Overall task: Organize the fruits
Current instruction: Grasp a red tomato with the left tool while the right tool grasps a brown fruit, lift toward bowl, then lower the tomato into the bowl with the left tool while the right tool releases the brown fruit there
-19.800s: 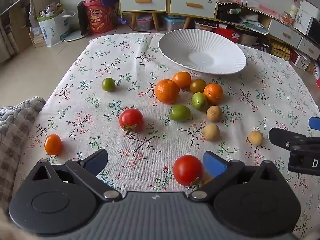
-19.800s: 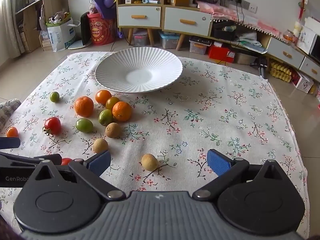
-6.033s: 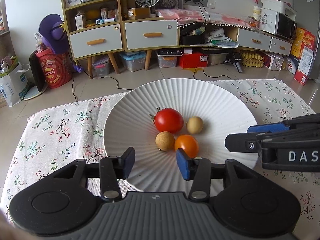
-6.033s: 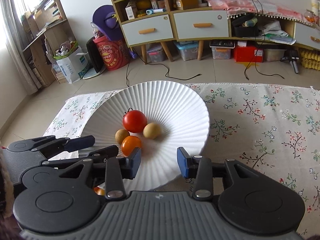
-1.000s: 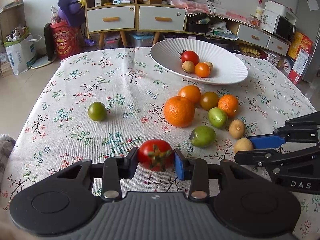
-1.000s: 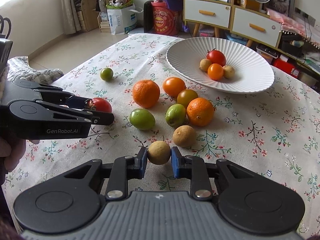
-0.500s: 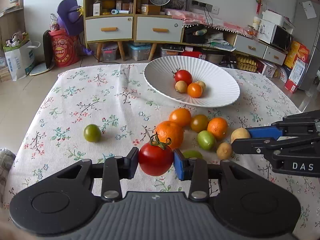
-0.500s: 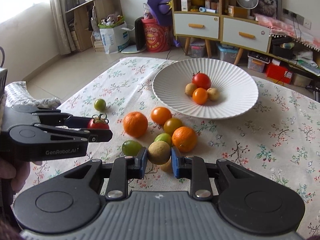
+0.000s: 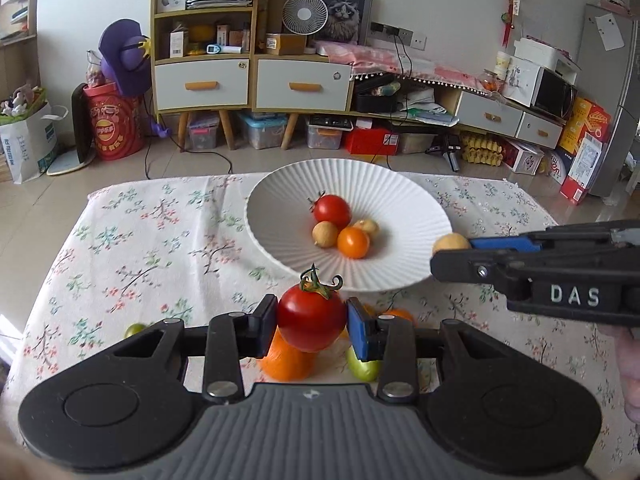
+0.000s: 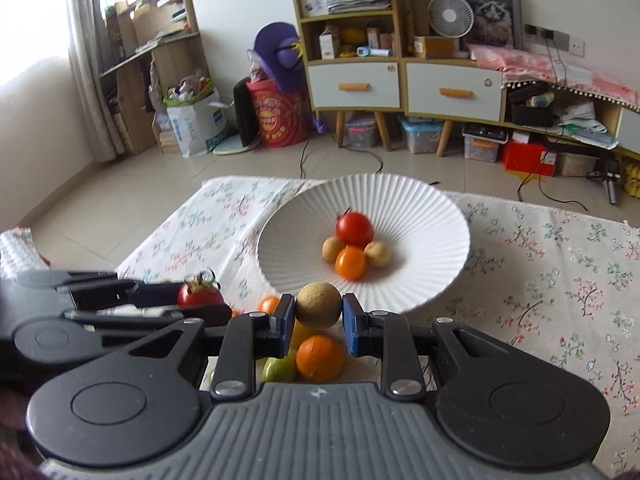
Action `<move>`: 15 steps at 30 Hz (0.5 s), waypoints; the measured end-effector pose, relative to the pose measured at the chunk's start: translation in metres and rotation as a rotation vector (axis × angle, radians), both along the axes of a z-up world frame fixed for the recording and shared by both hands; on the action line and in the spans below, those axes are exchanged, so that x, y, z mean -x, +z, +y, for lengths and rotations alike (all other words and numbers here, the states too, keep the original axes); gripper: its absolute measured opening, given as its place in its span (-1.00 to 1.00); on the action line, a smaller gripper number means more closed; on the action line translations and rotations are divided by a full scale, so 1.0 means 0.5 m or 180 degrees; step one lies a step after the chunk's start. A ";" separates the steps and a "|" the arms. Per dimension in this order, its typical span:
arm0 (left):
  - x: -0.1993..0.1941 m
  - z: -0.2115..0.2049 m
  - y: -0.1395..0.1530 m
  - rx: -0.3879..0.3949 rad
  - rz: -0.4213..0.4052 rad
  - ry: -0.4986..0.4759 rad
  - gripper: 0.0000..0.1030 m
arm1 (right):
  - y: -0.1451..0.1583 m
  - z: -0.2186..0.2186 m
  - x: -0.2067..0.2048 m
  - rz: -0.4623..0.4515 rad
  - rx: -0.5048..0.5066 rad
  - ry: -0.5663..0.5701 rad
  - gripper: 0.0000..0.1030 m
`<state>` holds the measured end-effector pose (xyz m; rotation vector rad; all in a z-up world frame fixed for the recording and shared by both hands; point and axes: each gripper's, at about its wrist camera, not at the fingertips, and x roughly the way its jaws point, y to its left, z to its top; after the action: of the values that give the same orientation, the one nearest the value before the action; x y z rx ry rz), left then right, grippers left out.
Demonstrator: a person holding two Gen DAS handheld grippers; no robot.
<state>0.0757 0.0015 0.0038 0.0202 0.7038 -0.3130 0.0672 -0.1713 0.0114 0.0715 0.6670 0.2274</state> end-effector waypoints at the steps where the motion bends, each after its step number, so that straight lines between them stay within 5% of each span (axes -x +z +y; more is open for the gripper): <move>1: -0.007 -0.009 0.002 -0.0005 -0.0007 -0.0015 -0.30 | 0.002 -0.004 -0.008 -0.0009 -0.0027 -0.0033 -0.55; 15: -0.090 -0.087 -0.030 -0.0214 0.0000 -0.0030 -0.30 | -0.033 -0.037 -0.073 0.0095 -0.0049 -0.0368 -0.56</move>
<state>0.1208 -0.0417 -0.0112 0.0876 0.7143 -0.2983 0.1038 -0.1898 -0.0053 0.1282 0.6886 0.1204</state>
